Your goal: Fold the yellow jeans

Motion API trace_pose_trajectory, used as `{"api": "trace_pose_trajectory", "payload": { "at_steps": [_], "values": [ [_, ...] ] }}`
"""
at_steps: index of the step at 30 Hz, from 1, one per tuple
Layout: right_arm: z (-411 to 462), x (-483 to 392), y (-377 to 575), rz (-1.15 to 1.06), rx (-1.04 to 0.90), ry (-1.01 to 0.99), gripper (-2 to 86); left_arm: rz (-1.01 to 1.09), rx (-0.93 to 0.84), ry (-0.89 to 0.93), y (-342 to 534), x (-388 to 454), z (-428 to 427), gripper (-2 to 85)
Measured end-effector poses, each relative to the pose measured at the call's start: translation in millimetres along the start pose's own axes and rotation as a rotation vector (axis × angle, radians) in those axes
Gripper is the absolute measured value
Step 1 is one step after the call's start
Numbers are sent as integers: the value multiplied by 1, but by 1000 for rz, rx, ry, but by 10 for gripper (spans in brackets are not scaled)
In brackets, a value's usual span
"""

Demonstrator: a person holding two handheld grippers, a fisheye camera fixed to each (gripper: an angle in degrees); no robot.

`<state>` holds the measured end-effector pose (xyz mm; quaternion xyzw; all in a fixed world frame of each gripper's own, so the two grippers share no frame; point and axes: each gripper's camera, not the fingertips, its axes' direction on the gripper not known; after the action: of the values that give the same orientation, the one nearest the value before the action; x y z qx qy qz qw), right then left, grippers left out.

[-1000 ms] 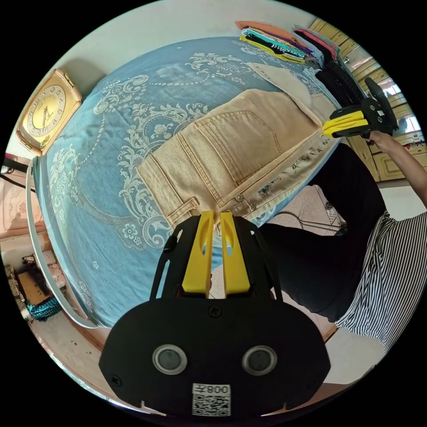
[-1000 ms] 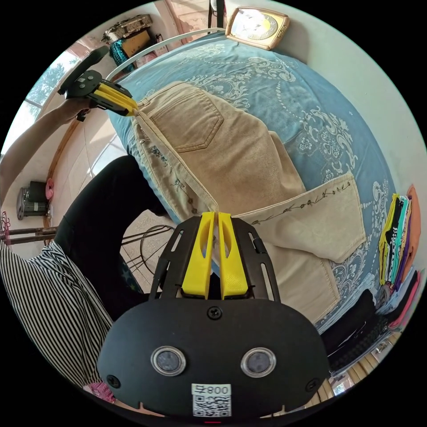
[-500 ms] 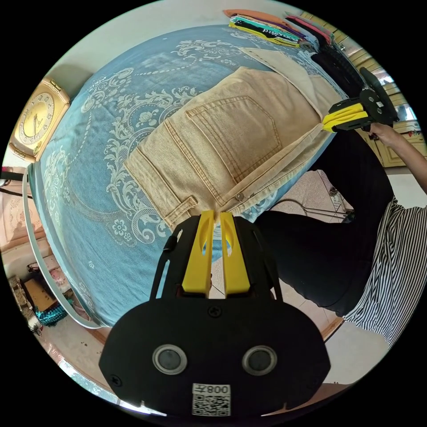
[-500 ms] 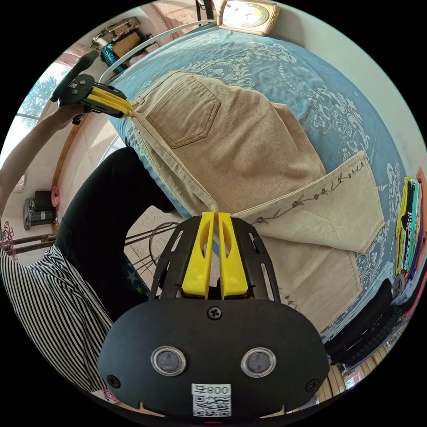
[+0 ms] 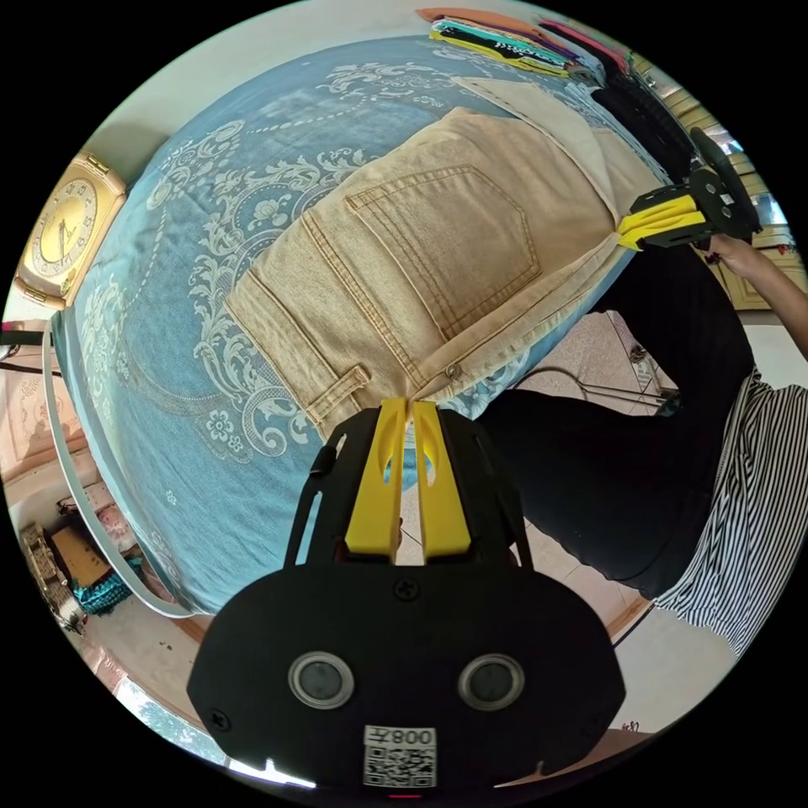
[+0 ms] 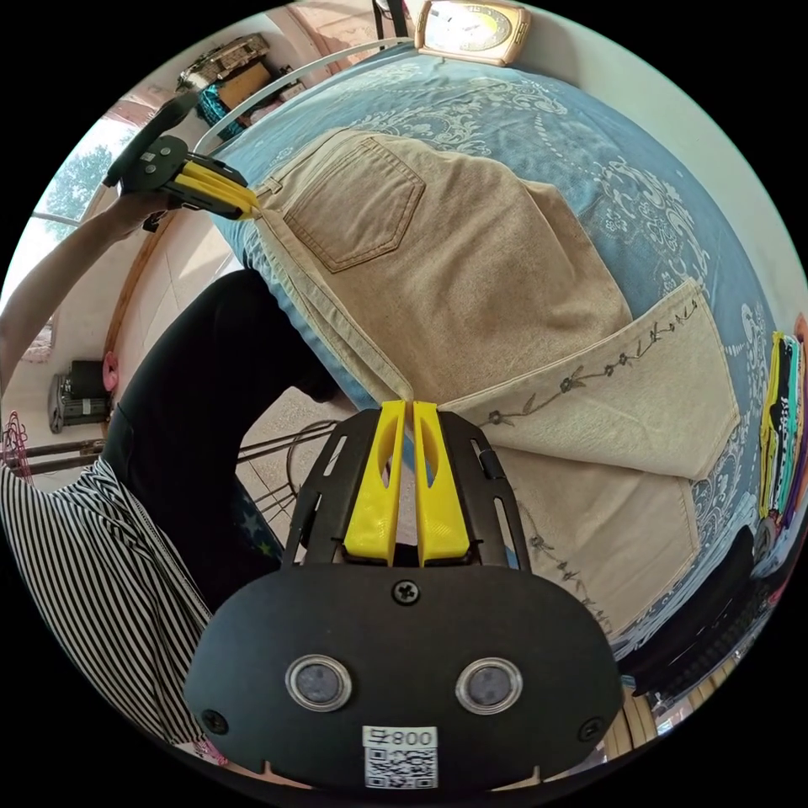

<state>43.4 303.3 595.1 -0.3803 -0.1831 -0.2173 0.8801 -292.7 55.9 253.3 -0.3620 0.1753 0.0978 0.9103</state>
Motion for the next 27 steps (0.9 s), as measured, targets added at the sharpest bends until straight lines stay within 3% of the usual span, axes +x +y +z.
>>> {"api": "trace_pose_trajectory", "payload": {
  "at_steps": [15,27],
  "values": [
    [27,33,18,41,61,-49,20,-118,39,85,47,-29,39,20],
    [36,56,32,71,93,-62,22,-434,357,374,135,-83,54,13]
  ]
}}
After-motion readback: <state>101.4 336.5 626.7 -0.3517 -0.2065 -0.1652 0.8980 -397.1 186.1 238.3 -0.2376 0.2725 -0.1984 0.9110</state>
